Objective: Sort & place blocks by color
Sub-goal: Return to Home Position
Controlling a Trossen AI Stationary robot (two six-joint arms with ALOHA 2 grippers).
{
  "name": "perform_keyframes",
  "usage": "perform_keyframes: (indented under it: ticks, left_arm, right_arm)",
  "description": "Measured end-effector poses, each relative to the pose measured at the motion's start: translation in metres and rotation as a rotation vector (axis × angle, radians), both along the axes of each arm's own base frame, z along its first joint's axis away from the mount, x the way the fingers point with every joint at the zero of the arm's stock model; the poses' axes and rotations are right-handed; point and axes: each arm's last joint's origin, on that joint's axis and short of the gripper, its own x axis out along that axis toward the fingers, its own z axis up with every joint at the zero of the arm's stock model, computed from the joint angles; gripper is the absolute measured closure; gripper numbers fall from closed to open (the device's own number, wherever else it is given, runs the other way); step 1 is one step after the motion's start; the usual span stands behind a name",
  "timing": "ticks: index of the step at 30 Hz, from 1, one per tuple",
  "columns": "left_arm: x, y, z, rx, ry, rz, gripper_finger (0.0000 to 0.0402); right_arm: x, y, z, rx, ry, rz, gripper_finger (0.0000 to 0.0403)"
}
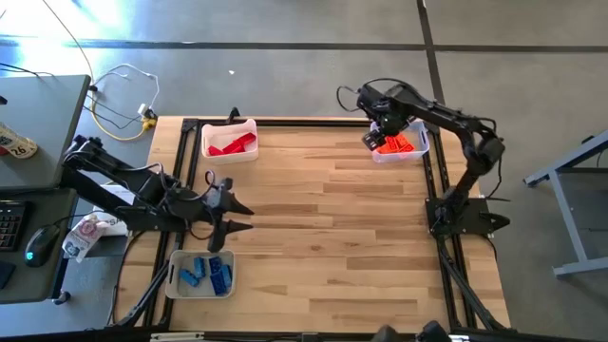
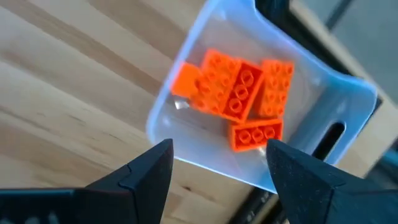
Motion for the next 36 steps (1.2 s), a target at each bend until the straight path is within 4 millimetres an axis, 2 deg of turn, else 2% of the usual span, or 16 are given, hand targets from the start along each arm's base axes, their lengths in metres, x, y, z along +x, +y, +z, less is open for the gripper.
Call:
perform_keyframes:
  ticks: [4,11,15,19,25,31,36]
  left_arm:
    - [-0.012,0.004,-0.014,-0.034,-0.087,-0.006,0.0234]
    - [-0.032,0.011,-0.037,-0.032,-0.193,-0.021,0.0234]
    - [-0.042,0.015,-0.049,-0.008,-0.216,-0.031,0.0234]
    - [-0.051,0.018,-0.06,-0.004,-0.236,-0.029,0.0234]
    - [-0.063,0.022,-0.078,-0.014,-0.286,-0.026,0.0234]
    - [-0.07,0.024,-0.093,-0.007,-0.357,-0.056,0.0234]
    - [-0.075,0.024,-0.102,0.026,-0.385,-0.135,0.0234]
  right_arm:
    - [0.006,0.024,0.029,-0.105,-0.13,0.07,0.016]
    - [0.013,0.08,0.078,-0.258,-0.381,0.261,0.0159]
    - [0.016,0.114,0.097,-0.294,-0.502,0.387,0.0159]
    - [0.021,0.148,0.106,-0.314,-0.568,0.477,0.0159]
    - [0.038,0.197,0.103,-0.393,-0.634,0.6,0.0159]
    - [0.046,0.237,0.062,-0.359,-0.69,0.719,0.0159]
    - [0.032,0.251,0.03,-0.386,-0.646,0.667,0.0159]
